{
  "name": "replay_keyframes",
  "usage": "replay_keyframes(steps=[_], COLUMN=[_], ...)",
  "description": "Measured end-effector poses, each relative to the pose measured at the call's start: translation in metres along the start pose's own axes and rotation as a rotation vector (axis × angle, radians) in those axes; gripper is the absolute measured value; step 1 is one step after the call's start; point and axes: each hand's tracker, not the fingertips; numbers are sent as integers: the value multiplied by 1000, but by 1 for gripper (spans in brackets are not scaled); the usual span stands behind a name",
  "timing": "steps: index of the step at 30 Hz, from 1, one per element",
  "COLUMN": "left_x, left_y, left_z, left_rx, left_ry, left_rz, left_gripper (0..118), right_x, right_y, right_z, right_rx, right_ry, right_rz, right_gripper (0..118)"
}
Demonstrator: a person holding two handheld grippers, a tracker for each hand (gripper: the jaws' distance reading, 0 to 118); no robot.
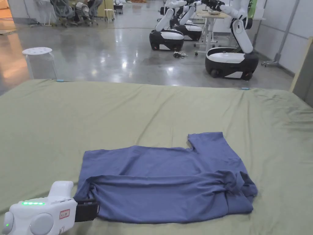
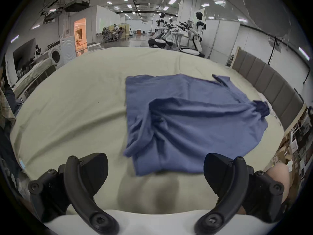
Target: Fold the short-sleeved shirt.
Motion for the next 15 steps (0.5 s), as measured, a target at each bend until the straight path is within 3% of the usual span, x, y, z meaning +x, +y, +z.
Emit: replay_keyframes(steps=[3, 6, 7, 9, 10, 11, 15], left_x=[8, 10, 8, 3, 5, 7, 18], left_y=[-2, 1, -2, -7, -8, -8, -7], left_z=[-16, -40, -45, -38, -30, -22, 3], left_rx=[4, -116, -110, -92, -45, -5, 51], left_ry=[-13, 128, 134, 20, 32, 60, -61], left_rz=[3, -108, -126, -53, 0, 9, -32], left_gripper=[113, 108, 98, 45, 21, 10, 10], right_x=[1, -1, 0, -2, -1, -1, -2], right_y=[-2, -4, -2, -4, -4, -5, -14], right_z=[-3, -2, -6, -5, -6, -8, -20], right_rx=[-13, -25, -25, -30, -36, -41, -126], right_ry=[-4, -1, -2, -3, 0, 2, 20], right_rz=[-12, -42, -44, -41, -39, -37, -14], right_gripper=[0, 0, 0, 0, 0, 0, 0])
